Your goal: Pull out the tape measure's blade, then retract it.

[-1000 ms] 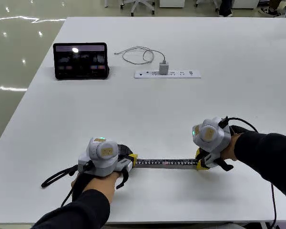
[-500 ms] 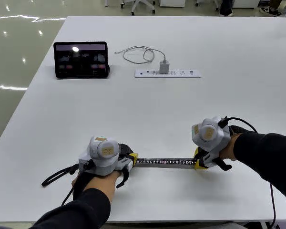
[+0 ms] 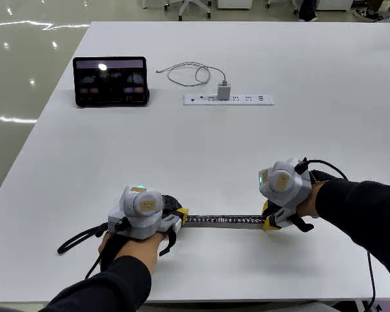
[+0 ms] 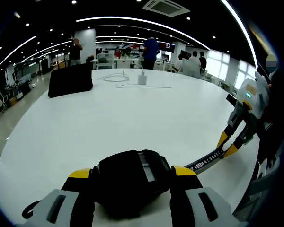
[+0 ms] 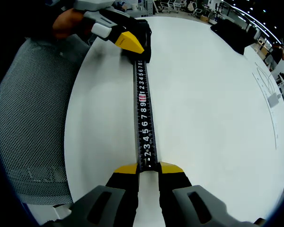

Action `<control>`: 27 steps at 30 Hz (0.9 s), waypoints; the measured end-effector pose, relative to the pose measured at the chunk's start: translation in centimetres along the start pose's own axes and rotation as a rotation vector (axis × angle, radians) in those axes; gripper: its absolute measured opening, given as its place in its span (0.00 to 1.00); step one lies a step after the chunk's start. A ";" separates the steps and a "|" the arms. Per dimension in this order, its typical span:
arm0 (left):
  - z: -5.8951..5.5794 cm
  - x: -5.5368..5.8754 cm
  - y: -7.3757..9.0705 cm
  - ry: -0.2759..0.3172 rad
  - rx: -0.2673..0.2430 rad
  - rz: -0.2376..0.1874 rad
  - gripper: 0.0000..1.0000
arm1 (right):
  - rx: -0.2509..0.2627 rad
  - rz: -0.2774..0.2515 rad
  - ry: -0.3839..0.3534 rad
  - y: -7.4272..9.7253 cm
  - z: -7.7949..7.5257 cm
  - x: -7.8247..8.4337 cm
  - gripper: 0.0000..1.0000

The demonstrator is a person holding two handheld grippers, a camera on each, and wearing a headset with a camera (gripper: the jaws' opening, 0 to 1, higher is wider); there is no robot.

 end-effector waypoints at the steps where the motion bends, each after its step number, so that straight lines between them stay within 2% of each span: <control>1: 0.0 0.0 0.0 0.000 0.000 0.000 0.61 | 0.000 0.000 -0.001 0.0 0.0 0.0 0.11; 27: 0.0 0.0 0.1 0.000 -0.001 0.000 0.61 | -0.001 -0.013 0.000 -0.3 0.1 -1.1 0.11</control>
Point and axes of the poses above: the centre of the closed fingertips' face, and the gripper's own axes: y roughly backward along the fingers, z roughly to its left, x roughly out of its underside, the point moved 3 cm from there along y, roughly backward along the fingers, and after that the axes turned 10 degrees about z, right-handed, at the moved point
